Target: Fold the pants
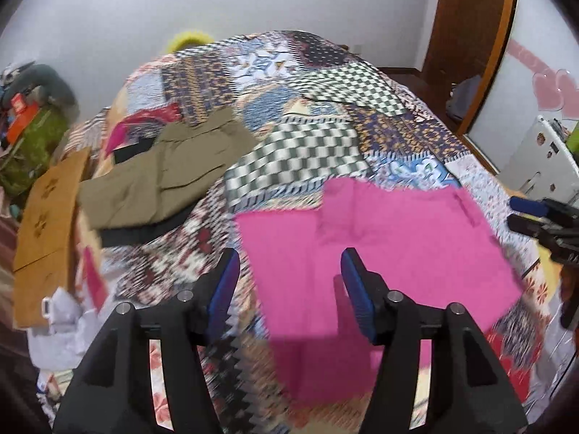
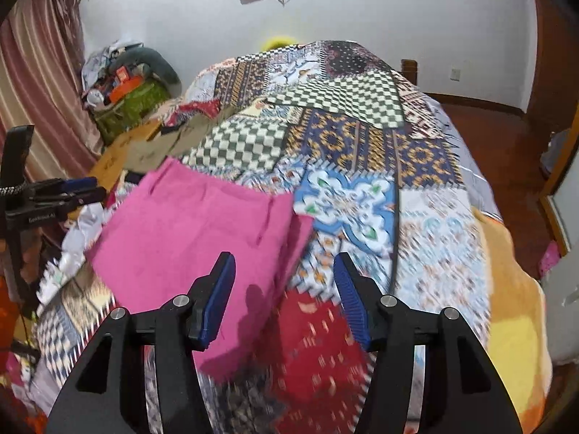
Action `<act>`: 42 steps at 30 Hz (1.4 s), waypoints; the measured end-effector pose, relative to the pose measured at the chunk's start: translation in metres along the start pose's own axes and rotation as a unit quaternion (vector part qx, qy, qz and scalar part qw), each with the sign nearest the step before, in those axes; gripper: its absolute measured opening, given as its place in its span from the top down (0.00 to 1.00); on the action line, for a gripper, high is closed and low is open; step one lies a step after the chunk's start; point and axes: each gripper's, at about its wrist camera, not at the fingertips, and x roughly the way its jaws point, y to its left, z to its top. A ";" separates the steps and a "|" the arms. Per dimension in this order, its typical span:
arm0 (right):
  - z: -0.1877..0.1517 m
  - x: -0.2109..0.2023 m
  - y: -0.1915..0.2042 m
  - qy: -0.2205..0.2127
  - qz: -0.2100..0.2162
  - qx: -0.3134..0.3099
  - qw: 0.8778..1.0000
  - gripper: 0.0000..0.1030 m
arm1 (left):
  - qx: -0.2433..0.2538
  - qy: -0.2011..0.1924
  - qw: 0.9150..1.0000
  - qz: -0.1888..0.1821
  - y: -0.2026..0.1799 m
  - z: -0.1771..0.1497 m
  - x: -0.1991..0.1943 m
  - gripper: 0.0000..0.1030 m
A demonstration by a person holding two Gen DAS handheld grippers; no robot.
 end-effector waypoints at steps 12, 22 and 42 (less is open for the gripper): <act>0.020 0.069 -0.001 0.044 0.018 0.000 0.999 0.77 | -0.003 0.045 0.999 -0.018 -0.020 0.016 0.067 0.55; 0.019 0.061 0.000 0.043 -0.003 -0.019 0.999 0.80 | -0.029 0.034 0.999 -0.026 -0.009 0.019 0.053 0.53; -0.010 0.030 0.009 0.044 0.027 0.021 0.998 0.44 | -0.075 0.047 0.995 -0.036 0.030 -0.030 0.027 0.25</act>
